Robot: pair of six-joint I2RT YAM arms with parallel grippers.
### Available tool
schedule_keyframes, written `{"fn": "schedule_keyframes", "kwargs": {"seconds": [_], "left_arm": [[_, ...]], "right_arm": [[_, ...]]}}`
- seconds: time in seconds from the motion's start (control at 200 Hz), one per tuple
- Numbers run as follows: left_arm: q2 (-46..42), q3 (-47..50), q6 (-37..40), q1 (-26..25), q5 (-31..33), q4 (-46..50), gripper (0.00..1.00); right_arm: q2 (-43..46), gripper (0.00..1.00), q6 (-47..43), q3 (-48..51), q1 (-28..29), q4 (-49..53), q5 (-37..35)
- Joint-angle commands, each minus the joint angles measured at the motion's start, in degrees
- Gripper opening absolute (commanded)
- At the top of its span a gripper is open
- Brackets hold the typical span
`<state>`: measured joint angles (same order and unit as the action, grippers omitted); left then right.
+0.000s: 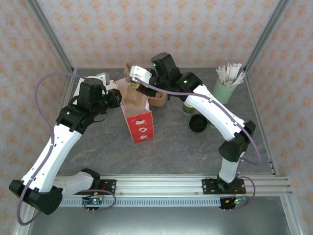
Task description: Pack the takeout coffee
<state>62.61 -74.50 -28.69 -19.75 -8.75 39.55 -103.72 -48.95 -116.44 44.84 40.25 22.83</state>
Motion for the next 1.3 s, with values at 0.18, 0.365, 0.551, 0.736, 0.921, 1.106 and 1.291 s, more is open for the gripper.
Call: {"fn": "schedule_keyframes", "kwargs": {"seconds": [0.18,0.365,0.551,0.736,0.921,1.106,1.291], "left_arm": [[-1.1,0.8,-0.6,0.5,0.6,-0.9,0.12],[-1.3,1.0,-1.1,0.5,0.6,-1.2,0.12],[-2.0,1.6,-1.6,0.5,1.4,-1.3,0.12],[-2.4,2.6,-3.4,0.5,0.8,-2.3,0.12],[-1.6,3.5,-4.3,0.5,-3.1,-5.3,0.11],[-1.9,5.1,-4.9,0.6,-5.1,-7.4,0.1],[-3.2,7.6,-5.6,0.5,-9.6,-12.5,0.1]], "right_arm": [[-0.2,0.18,-4.5,0.3,0.7,2.9,-3.7],[0.1,0.18,-6.9,0.9,1.6,5.7,-6.0],[0.7,0.18,-8.0,2.1,1.8,7.3,-6.6],[2.3,0.18,-10.3,3.2,2.2,11.2,-7.0],[4.8,0.18,-11.4,6.7,2.6,12.2,-6.4],[6.6,0.18,-11.6,9.9,3.0,11.7,-5.9],[6.9,0.18,-11.2,10.5,3.9,10.9,-4.6]]}}
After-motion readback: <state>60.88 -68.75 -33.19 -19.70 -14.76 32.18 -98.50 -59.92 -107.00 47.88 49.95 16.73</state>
